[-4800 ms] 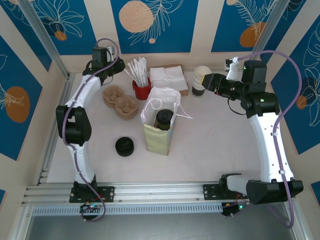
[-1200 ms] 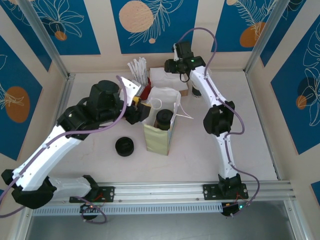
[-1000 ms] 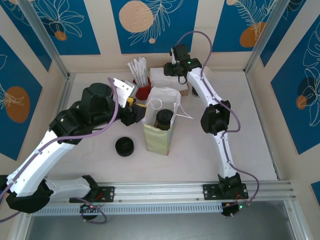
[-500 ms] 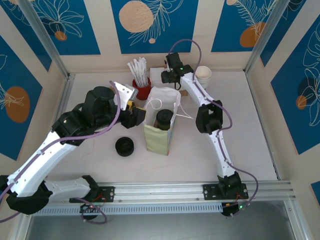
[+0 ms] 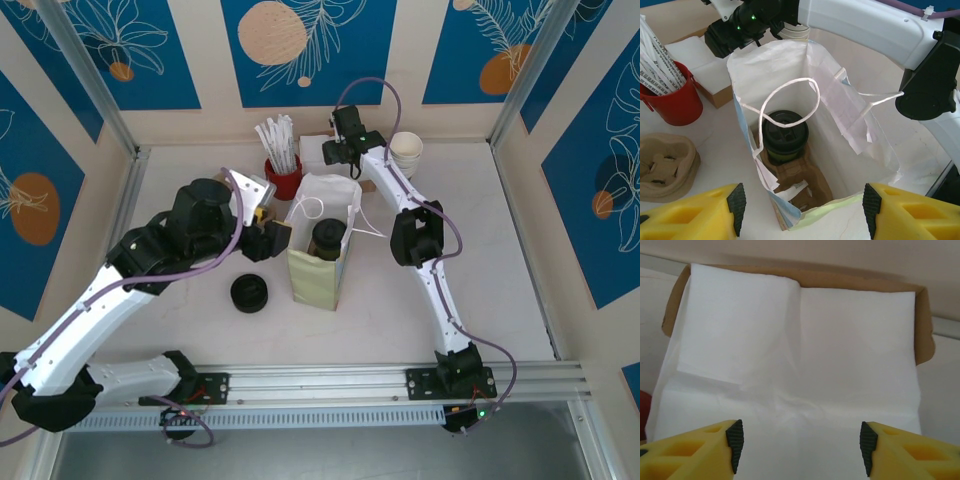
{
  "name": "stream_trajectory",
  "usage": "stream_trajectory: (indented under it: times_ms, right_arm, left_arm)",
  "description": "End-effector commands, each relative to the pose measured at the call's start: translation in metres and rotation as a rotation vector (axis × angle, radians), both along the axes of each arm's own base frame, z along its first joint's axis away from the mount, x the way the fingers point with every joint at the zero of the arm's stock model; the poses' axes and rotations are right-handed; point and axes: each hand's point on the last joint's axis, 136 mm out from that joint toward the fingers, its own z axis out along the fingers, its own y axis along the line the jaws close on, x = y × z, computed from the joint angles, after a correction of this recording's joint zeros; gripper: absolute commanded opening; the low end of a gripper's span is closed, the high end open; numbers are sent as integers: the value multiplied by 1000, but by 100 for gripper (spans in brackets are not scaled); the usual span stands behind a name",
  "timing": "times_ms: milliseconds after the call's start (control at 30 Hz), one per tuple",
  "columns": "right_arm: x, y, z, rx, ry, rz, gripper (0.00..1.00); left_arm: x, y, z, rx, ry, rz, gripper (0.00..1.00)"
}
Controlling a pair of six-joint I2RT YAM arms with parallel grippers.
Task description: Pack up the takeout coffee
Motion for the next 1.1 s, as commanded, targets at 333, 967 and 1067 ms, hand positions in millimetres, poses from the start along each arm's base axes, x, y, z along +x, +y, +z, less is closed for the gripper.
stream_trajectory:
  times_ms: [333, 967, 1067]
  right_arm:
    - [15, -8, -33, -46, 1, 8, 78]
    - [16, -16, -69, -82, 49, 24, 81]
    - [15, -16, -74, -87, 57, 28, 81]
  left_arm:
    - [-6, 10, 12, -40, -29, 33, 66]
    - [-8, 9, 14, -55, -22, 30, 66]
    - [-8, 9, 12, -55, -18, 30, 66]
